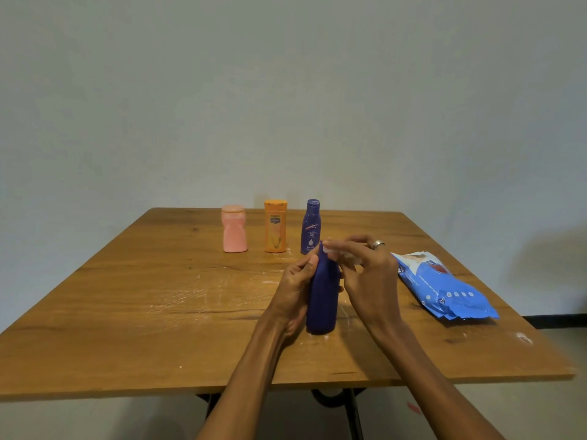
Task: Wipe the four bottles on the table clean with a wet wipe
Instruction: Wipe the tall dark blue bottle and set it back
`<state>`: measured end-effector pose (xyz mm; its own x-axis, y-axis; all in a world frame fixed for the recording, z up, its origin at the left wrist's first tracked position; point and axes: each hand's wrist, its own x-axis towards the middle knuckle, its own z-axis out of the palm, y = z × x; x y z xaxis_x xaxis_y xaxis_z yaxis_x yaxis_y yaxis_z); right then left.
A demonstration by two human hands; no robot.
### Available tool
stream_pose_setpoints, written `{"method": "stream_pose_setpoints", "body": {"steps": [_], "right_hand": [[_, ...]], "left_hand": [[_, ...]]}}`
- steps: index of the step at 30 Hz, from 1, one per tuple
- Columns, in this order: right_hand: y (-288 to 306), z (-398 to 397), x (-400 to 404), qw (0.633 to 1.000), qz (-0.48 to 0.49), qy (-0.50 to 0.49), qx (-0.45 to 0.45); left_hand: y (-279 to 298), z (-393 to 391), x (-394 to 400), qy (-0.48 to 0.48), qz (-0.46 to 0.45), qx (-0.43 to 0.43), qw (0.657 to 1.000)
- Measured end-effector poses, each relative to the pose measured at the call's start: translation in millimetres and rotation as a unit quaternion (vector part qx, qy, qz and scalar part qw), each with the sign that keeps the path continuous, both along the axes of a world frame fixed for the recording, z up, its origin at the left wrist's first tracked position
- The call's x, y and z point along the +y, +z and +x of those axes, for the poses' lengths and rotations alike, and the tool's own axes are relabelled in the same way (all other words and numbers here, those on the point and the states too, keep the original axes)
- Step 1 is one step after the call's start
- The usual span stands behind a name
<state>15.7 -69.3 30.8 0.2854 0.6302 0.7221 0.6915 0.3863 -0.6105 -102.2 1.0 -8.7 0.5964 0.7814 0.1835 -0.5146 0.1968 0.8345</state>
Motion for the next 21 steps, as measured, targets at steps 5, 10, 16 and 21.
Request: {"method": "stream_pose_setpoints", "body": {"steps": [5, 10, 16, 21], "right_hand": [[-23, 2, -14, 0.998, -0.013, 0.046, 0.043], [-46, 6, -33, 0.991, -0.124, 0.035, 0.042], [-60, 12, -38, 0.968, -0.247, -0.001, -0.042], [-44, 3, -28, 0.993, -0.118, 0.017, 0.021]], "left_hand": [[2, -2, 3, -0.008, 0.01, -0.006, 1.0], [0, -2, 6, -0.01, 0.011, -0.017, 1.0], [-1, -2, 8, 0.009, -0.021, -0.035, 0.999], [-1, -2, 9, 0.014, -0.037, -0.048, 0.998]]}}
